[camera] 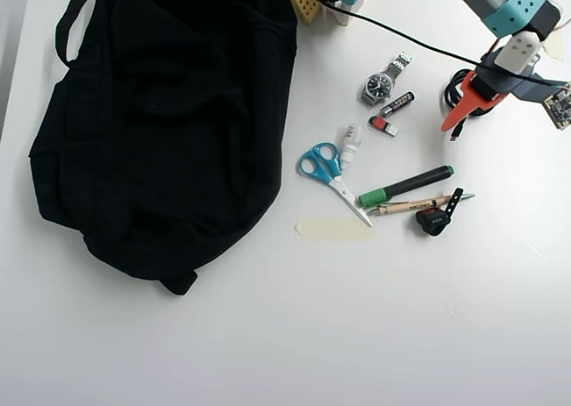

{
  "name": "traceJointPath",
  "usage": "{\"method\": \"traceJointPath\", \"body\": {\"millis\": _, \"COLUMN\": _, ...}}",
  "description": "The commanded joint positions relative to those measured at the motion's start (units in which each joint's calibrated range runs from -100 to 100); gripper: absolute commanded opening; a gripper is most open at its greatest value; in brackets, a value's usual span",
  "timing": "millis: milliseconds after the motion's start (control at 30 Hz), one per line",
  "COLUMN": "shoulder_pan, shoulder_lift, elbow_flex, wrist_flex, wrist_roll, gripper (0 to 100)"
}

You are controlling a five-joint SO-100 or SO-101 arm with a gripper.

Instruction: Put the usbc cable into the black bag

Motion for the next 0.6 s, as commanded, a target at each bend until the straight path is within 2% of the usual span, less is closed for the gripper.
{"method": "traceJointPath", "body": {"millis": 0, "shoulder_pan": -0.2, "shoulder_lift": -0.5, "elbow_flex": -1.6, "wrist_flex": -0.8, "wrist_roll": -0.2, "gripper": 38}}
{"method": "traceJointPath", "body": {"millis": 567, "shoulder_pan": -0.3, "shoulder_lift": -0.5, "elbow_flex": -1.1, "wrist_flex": -0.8, "wrist_roll": -0.2, "gripper": 38}}
